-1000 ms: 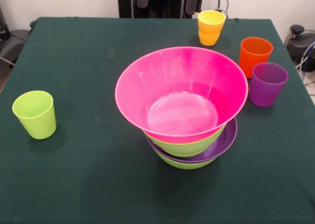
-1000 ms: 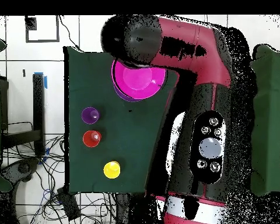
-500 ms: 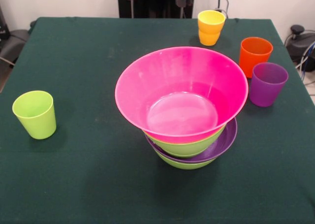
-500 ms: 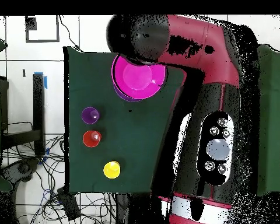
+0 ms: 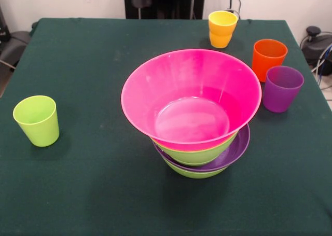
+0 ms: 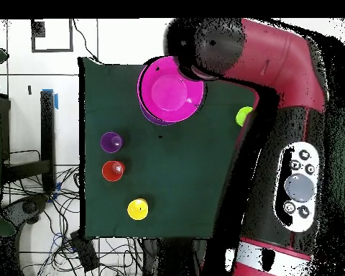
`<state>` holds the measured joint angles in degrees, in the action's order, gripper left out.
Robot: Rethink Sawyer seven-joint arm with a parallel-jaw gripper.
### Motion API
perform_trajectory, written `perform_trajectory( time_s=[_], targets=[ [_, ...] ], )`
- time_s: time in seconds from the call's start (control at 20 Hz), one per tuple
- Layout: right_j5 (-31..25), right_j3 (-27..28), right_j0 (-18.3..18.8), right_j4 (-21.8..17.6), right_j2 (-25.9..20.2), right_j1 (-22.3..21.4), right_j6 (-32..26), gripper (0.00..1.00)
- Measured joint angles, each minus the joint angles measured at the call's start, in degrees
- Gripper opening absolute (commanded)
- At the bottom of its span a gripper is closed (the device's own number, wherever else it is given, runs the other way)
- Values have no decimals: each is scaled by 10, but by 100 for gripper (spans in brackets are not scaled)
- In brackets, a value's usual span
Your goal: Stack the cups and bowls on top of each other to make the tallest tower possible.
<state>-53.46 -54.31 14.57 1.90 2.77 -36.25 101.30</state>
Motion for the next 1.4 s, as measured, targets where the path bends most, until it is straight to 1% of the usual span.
perform_trajectory(
  time_s=[0.25, 0.45, 0.95, 1.4],
  targets=[
    [0, 0, 18, 0, -6, 4, 0, 100],
    [0, 0, 31, 0, -12, 17, 0, 100],
    [0, 0, 42, 0, -35, 42, 0, 100],
    [0, 1, 58, 0, -58, 73, 0, 100]
  ],
)
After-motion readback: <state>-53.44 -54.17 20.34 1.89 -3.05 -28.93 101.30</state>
